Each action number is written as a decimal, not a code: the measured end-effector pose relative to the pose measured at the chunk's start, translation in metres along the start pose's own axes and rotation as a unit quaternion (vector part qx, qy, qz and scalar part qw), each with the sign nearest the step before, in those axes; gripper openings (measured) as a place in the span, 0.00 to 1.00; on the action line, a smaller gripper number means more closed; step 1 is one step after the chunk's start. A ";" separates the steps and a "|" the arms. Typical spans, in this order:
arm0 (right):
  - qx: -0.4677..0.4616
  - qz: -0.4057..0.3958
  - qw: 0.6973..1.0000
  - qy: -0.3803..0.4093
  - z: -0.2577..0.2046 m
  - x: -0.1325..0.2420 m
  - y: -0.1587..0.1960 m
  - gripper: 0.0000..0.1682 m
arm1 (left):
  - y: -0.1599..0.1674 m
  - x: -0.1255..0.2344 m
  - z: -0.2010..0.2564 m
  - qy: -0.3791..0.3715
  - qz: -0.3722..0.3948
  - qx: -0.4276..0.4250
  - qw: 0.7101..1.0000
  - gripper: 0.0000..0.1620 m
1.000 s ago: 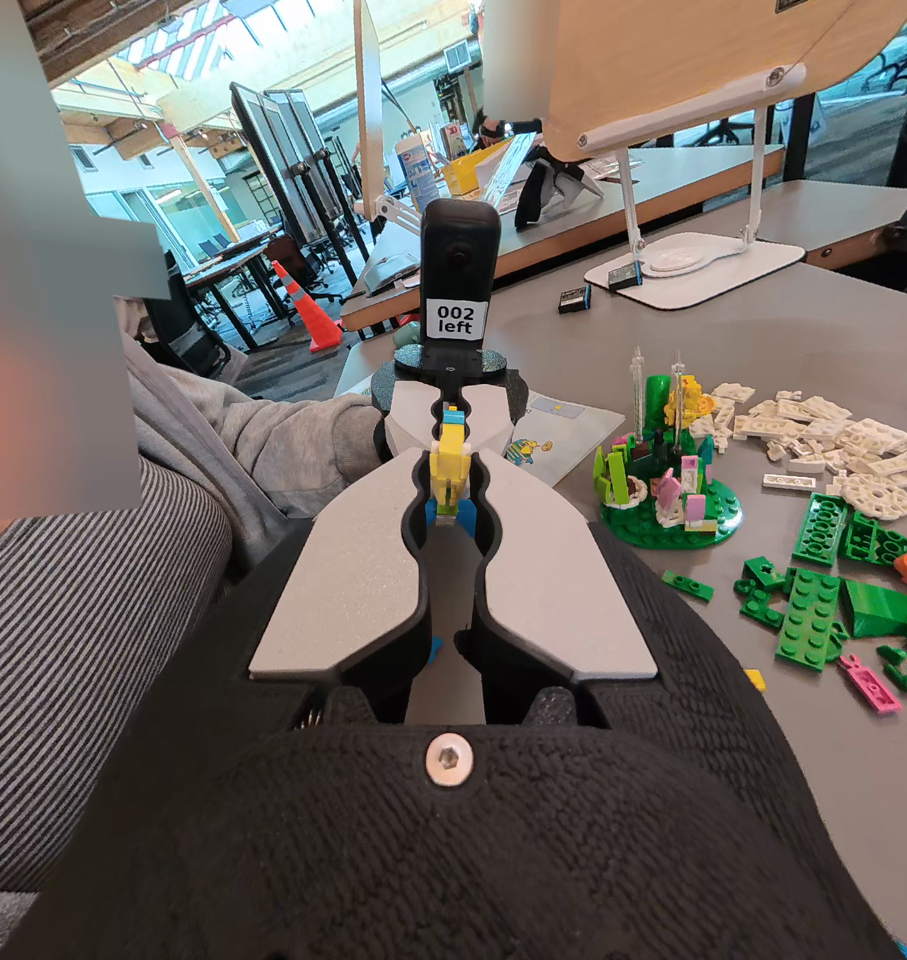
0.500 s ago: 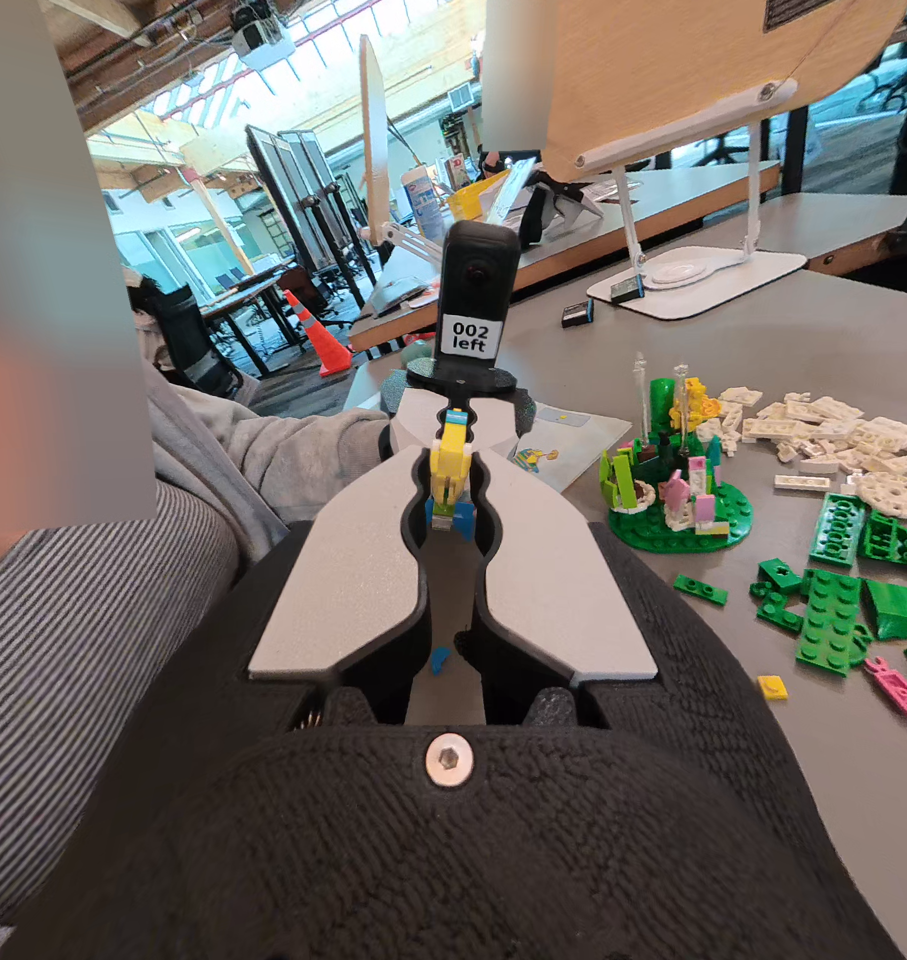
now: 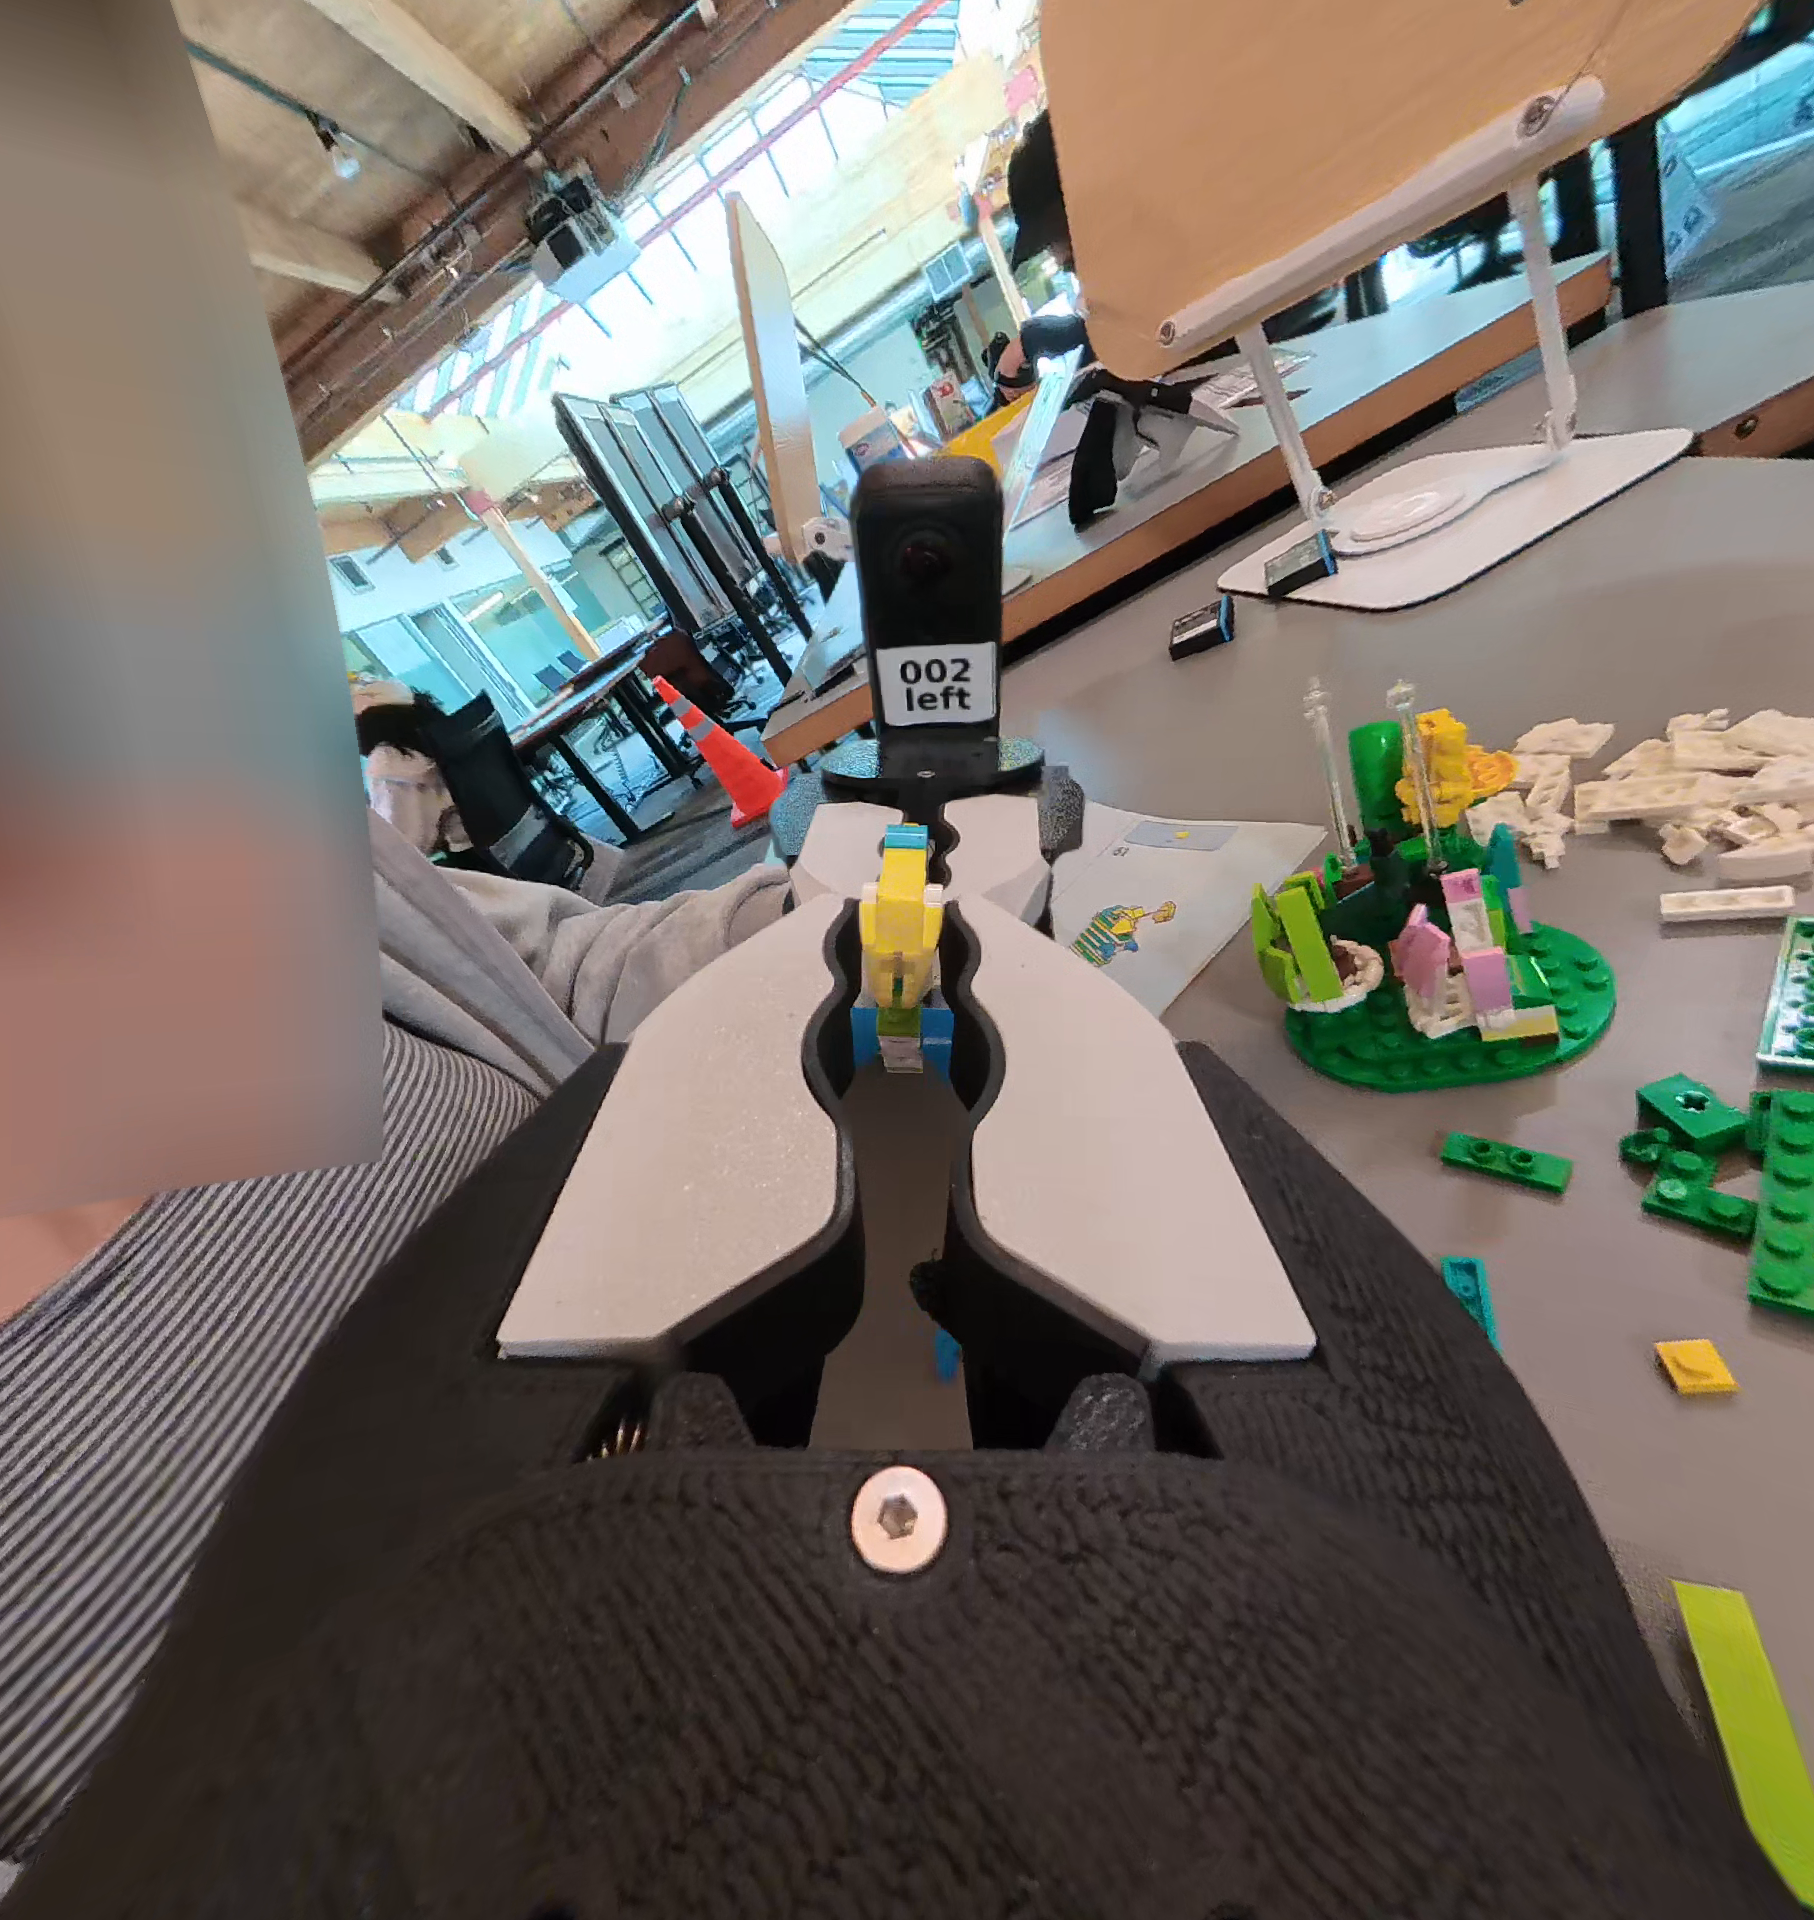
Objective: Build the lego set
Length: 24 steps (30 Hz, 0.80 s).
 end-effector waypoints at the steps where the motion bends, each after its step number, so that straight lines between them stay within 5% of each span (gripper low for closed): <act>1: 0.008 -0.002 1.000 0.007 0.000 0.000 0.000 0.08 | 0.000 0.000 -0.001 -0.004 -0.001 0.002 1.000 0.05; 24: 0.061 -0.007 0.996 0.065 -0.007 -0.006 -0.004 0.08 | 0.001 0.002 -0.006 0.010 0.022 0.037 0.999 0.05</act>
Point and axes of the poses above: each gripper's, where its closed fingertips meet, x back along the fingers, y out of its underside, z = x × y across the jaws, the point moved 9 cm from there along x, back along the fingers, and after that the axes turned 3 degrees about -z, right-handed, at the moved point
